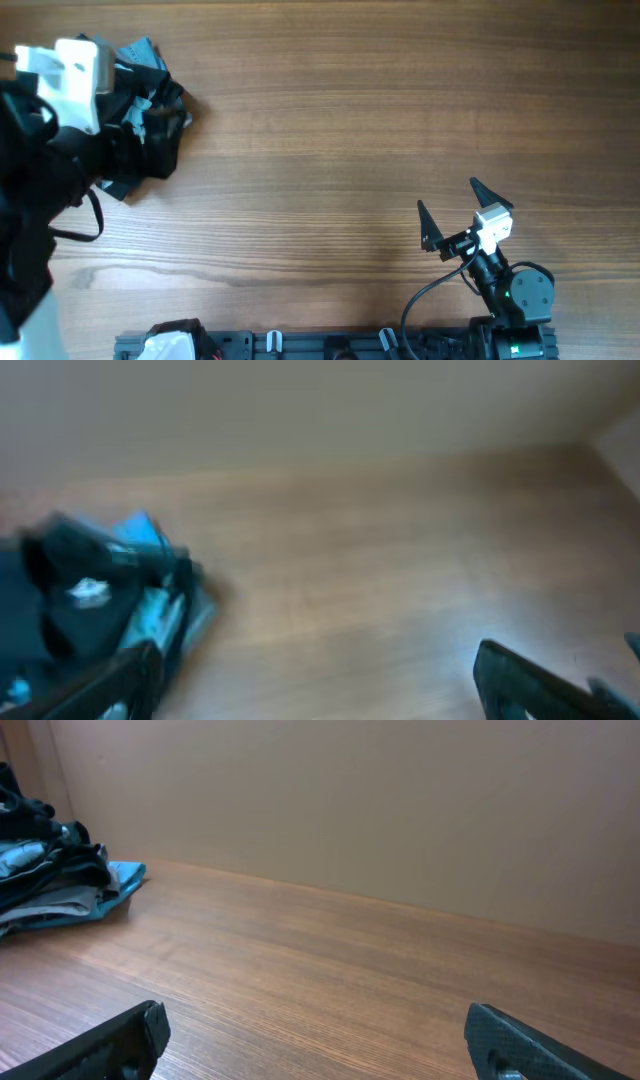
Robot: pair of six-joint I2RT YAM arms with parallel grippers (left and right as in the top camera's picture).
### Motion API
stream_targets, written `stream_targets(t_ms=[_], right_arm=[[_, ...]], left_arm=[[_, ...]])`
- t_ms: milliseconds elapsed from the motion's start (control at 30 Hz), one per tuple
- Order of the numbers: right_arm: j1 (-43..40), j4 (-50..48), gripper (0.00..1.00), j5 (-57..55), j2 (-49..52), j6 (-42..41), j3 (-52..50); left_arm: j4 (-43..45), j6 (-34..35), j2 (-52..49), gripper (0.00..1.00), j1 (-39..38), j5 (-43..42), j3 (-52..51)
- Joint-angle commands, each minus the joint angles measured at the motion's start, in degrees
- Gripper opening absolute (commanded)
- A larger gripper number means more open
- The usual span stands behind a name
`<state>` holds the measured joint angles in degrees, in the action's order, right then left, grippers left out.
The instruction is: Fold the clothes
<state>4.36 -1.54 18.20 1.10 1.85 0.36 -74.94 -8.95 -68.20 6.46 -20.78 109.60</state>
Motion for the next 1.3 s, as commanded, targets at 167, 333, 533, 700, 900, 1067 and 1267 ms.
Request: stream_targets(t_ms=[167,333,533,700,900,1067,1267], right_arm=[[0.28,-0.15,1.00,1.14,-0.52,1.01,-0.07],[0.28,-0.15,1.00,1.14,-0.50,1.01,-0.07],[0.28,-0.15,1.00,1.14,-0.52,1.01,-0.07],[0.28,-0.15,1.00,1.14,-0.50,1.01,-0.07],[0.28,-0.15,1.00,1.14,-0.52,1.01,-0.07],[0.28,-0.15,1.00,1.14,-0.52,1.01,-0.07],[0.28,-0.15,1.00,1.14,-0.50,1.01,-0.07]], left_arm=[[34.84,1.95,21.44,1.00,-0.31,1.38,-36.85],[48.02,6.47,35.60,1.00,-0.31,2.34,-59.10],[51.67,8.41,56.02,1.00,-0.28,5.27,-78.05],[56.54,8.37,67.98,1.00,-0.31,5.73,-89.81],[72.74,11.32,68.02,1.00,-0.63,4.57,-105.09],[72.11,11.34,68.02,1.00,-2.43,4.61,-109.24],[72.13,11.34,68.00,1.00,-2.60,4.61,-109.24]])
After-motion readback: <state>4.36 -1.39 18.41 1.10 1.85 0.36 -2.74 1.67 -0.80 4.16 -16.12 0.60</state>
